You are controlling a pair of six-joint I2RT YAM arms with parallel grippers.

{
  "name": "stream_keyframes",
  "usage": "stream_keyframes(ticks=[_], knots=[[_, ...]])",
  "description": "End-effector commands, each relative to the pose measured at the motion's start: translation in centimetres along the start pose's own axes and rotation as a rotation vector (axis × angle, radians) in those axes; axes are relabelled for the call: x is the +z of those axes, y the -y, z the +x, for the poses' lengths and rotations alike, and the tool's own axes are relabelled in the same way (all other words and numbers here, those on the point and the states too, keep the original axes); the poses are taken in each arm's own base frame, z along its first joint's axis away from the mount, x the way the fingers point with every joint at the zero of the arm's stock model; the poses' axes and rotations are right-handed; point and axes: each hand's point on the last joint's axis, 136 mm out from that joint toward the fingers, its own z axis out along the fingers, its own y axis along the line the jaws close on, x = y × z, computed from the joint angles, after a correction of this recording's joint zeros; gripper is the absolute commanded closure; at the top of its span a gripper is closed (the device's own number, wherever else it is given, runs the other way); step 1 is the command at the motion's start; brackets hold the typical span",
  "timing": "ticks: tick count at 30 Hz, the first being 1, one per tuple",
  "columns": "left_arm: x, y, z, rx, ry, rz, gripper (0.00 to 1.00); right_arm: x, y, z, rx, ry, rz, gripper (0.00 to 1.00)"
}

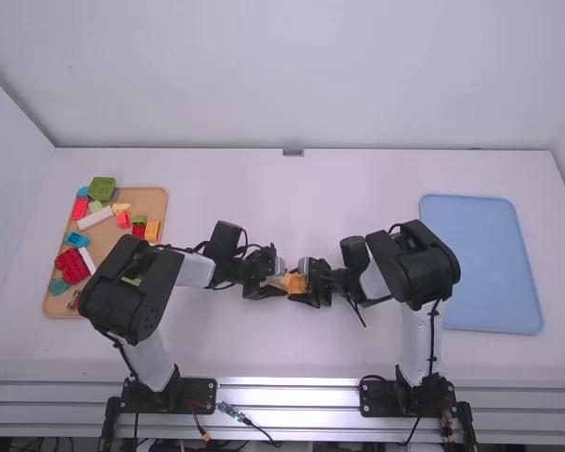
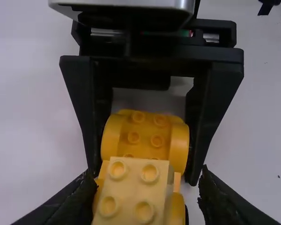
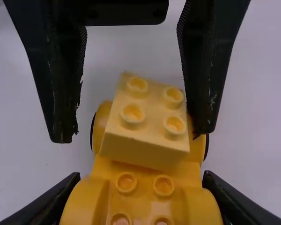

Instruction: Assemble lego blocks to make yellow taxi

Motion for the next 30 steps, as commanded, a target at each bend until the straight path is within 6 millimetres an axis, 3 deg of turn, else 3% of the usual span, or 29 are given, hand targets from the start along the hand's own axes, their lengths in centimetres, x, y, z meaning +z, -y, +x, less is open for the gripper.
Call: stream_keyframes(ticks=[1,6,9,11,14,17,19,23,26,30], knots=[[0.0,-0.2,1.0,-0.023,-0.051,-0.026,0.39,0.1,0.2,0.8,0.015,-0.028,0.016,0.34],[-0.8,-1.4,-0.2,-0.046,-0.024,-0.073,0.28,0.1,0.2,0.8,0.016,-0.029,0.016,0.33],[-0.8,-1.4,-0.1,-0.048,-0.028,-0.072,0.27,0.1,0.2,0.7,0.015,-0.028,0.016,0.33],[-0.9,-1.3,0.0,-0.053,-0.031,-0.07,0.27,0.1,0.2,0.7,0.014,-0.027,0.016,0.32],[-0.7,-0.9,0.0,-0.036,-0.037,-0.057,0.28,0.1,0.2,0.7,0.015,-0.027,0.015,0.21],[-0.6,-0.8,0.0,-0.001,-0.036,-0.051,0.39,0.1,0.2,0.6,0.012,-0.024,0.014,0.16],[-0.6,-0.9,-0.1,-0.006,-0.032,-0.055,0.39,0.1,0.3,0.6,0.011,-0.023,0.014,0.15],[-0.6,-0.9,-0.1,-0.007,-0.033,-0.054,0.38,0.5,0.5,0.2,0.035,-0.018,0.009,0.24],[-0.7,-0.9,-0.1,-0.007,-0.033,-0.055,0.37,0.6,1.1,0.2,0.065,-0.028,0.025,0.39],[-0.6,-0.8,-0.2,-0.007,-0.026,-0.05,0.36,0.6,0.9,0.2,0.061,-0.028,0.024,0.44]])
